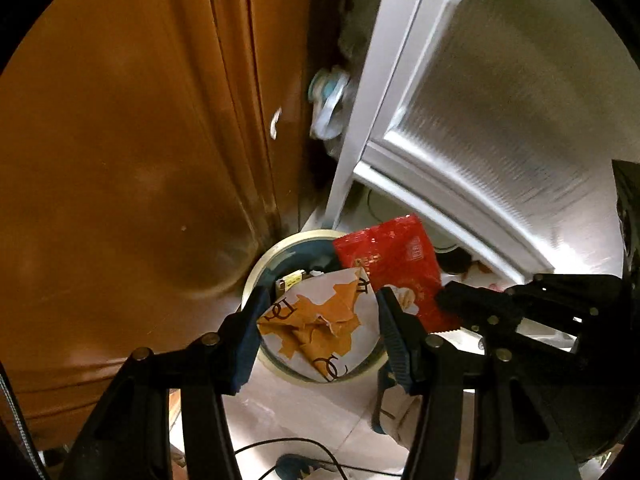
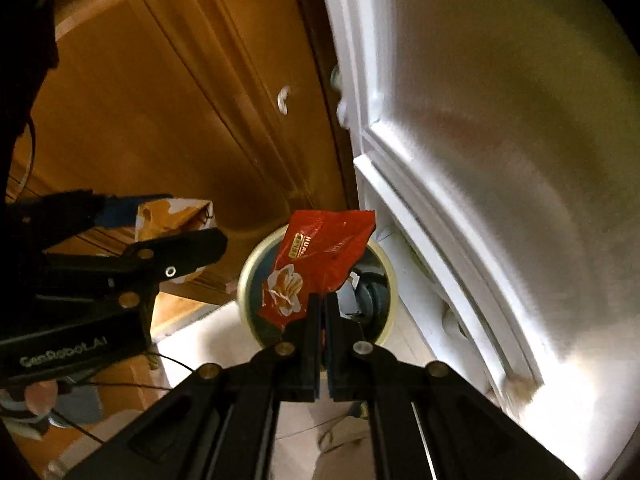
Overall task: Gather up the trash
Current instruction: 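Carry both items down over the floor bin and open both tools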
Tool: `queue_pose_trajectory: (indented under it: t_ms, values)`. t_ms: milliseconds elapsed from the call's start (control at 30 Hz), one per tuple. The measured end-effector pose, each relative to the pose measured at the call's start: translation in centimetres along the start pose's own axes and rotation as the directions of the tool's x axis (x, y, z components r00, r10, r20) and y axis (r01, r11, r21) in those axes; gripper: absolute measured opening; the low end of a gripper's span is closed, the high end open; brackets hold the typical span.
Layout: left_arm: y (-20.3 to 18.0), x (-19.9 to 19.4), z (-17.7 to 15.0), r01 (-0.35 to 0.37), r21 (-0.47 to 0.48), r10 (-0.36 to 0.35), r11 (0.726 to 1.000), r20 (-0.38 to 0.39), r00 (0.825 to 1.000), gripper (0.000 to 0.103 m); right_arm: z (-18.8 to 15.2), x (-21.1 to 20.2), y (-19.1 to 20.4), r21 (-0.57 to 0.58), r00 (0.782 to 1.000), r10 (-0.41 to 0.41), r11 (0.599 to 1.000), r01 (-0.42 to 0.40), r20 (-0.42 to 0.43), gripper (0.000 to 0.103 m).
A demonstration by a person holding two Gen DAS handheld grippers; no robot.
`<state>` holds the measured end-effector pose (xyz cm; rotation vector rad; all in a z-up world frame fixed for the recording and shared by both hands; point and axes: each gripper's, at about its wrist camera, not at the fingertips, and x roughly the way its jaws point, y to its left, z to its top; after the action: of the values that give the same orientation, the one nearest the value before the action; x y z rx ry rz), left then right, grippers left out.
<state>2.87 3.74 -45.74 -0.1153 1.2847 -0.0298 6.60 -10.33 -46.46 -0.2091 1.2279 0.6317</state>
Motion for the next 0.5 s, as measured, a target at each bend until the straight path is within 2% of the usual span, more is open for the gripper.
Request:
queue_pose_trajectory:
  t_ms: [167, 300, 367, 433, 500]
  values:
    - [0.6, 2.9, -0.3, -0.011, 0.020, 0.011, 1.000, -0.024, 1.000, 0.054, 0.1, 4.2, 0.1, -0.011, 0.998, 0.032, 0.999, -0.033, -0.046, 0.006]
    - [1.3, 4.4, -0.7, -0.019, 0.024, 0.020, 1.000, -0.041, 0.999, 0.055, 0.6, 7.3, -0.3, 0.035, 0.992, 0.058, 0.998, -0.054, -0.113, 0.006]
    - [1.8, 4.5, -0.8, -0.020, 0.015, 0.020, 1.000, -0.048, 0.999, 0.065, 0.5, 7.9, -0.5, 0.049, 0.990, 0.067, 0.997, -0.062, -0.127, 0.009]
    - [2.2, 4.2, -0.8, -0.024, 0.005, 0.024, 1.000, -0.047, 0.999, 0.077, 0.7, 8.2, -0.6, 0.051, 0.989, 0.069, 0.997, -0.063, -0.133, 0.016]
    - [2.3, 4.0, -0.9, -0.024, -0.005, 0.024, 1.000, -0.048, 0.999, 0.081, 0.4, 7.7, -0.7, 0.049, 0.989, 0.072, 0.997, -0.066, -0.132, 0.020]
